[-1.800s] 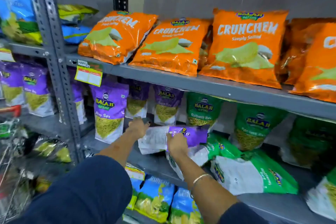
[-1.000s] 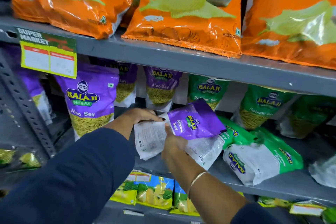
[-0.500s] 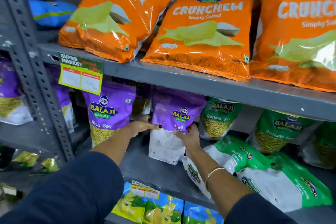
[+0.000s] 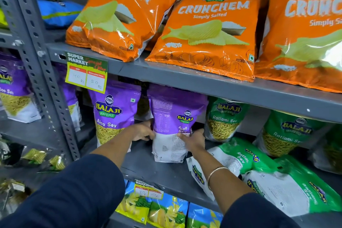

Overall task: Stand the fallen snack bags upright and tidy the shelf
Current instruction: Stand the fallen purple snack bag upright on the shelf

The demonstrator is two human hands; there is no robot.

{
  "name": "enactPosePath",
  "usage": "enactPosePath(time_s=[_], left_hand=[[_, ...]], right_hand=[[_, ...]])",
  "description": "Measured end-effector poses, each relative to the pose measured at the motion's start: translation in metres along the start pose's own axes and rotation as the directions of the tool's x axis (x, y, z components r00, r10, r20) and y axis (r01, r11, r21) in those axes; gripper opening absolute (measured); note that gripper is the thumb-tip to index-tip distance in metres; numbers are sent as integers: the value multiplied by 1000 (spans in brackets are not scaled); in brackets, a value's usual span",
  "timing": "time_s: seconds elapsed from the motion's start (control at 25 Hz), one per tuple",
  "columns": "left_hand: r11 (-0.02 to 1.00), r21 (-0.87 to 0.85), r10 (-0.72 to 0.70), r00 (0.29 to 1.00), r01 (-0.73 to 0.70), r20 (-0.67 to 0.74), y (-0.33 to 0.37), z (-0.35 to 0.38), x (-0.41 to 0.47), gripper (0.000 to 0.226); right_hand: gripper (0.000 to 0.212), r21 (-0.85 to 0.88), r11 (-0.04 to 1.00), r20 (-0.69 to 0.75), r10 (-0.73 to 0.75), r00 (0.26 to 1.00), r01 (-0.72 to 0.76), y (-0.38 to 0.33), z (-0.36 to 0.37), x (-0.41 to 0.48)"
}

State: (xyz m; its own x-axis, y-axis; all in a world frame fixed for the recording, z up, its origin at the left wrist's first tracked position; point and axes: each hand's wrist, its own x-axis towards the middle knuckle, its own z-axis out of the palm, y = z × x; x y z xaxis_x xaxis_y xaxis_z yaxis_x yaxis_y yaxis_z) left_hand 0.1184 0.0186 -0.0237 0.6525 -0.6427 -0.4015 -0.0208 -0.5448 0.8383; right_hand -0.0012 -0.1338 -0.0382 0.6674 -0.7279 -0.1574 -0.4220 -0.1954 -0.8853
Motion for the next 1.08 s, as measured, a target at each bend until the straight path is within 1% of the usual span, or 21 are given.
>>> enactPosePath(time_s=[0.04,0.08,0.12,0.16,0.2,0.24,0.28,0.32,0.36,0.4,0.44,0.52,0.56,0.6,0.64,0.72,0.76,0.88,0.92,1.0,1.08], left_hand=[[1000,-1,-12,1000,12,-27,0,-1,-2,47],[1000,-2,-24,999,24,-38,-1,-1,-2,40],[1000,3,-25,999,25,-26,-1,1,-3,35],[1000,4,-11,1000,11,-27,-2,3,-3,34],[1000,7,26,998,-26,-55,-3,6,-3,38],[997,9,74,992,-73,-106,-4,10,-2,47],[993,13,120,982,-119,-148,-3,15,-2,58],[989,11,147,974,-147,-171,-2,21,-1,67],[986,-4,162,972,-165,-172,2,26,-2,73],[986,-21,159,976,-164,-152,5,30,-2,73],[988,-32,148,983,-152,-109,9,31,-4,69],[996,-13,88,996,-88,31,15,25,-9,66],[998,-20,60,995,-58,79,16,18,-10,69],[998,-50,49,995,-45,85,15,12,-11,72],[996,-88,35,998,-31,45,13,6,-10,71],[988,-146,37,997,-46,-67,10,-1,-7,59],[984,-167,44,994,-60,-98,9,-2,-5,58],[982,-175,47,992,-66,-114,10,6,-3,78],[983,-156,73,989,-92,-128,10,9,-3,76],[981,-110,149,982,-161,-112,8,10,-2,65],[975,-100,186,977,-197,-108,7,12,-6,56]], right_hand=[[61,28,999,12,33,999,-34,1,2,2],[56,30,999,10,29,1000,-30,2,3,6],[48,3,1000,21,-8,1000,8,4,1,9],[38,-14,999,82,-45,996,46,3,-1,7],[37,-31,996,178,-75,981,81,2,-4,2],[47,-68,991,272,-89,958,112,3,-7,1],[64,-155,978,350,-75,934,137,4,-9,-1],[83,-266,947,395,-63,917,180,4,-11,-4],[95,-320,923,415,-66,908,213,5,-10,-6],[101,-328,913,412,-91,907,241,8,-6,-8],[102,-282,925,378,-137,916,254,10,-2,-8],[93,-123,961,291,-202,935,246,14,-3,-3],[87,-71,973,274,-194,942,221,14,-7,-2],[82,-43,977,283,-188,940,209,14,-12,1],[77,-35,976,293,-195,936,215,15,-16,5],[67,-14,974,328,-210,921,226,16,-22,12],[63,-20,972,331,-215,919,235,16,-23,15],[51,-107,963,287,-208,935,247,13,-26,18],[47,-143,954,254,-223,941,264,14,-27,21],[37,-208,931,201,-260,944,301,12,-26,21],[34,-211,929,177,-269,947,303,12,-23,22]])
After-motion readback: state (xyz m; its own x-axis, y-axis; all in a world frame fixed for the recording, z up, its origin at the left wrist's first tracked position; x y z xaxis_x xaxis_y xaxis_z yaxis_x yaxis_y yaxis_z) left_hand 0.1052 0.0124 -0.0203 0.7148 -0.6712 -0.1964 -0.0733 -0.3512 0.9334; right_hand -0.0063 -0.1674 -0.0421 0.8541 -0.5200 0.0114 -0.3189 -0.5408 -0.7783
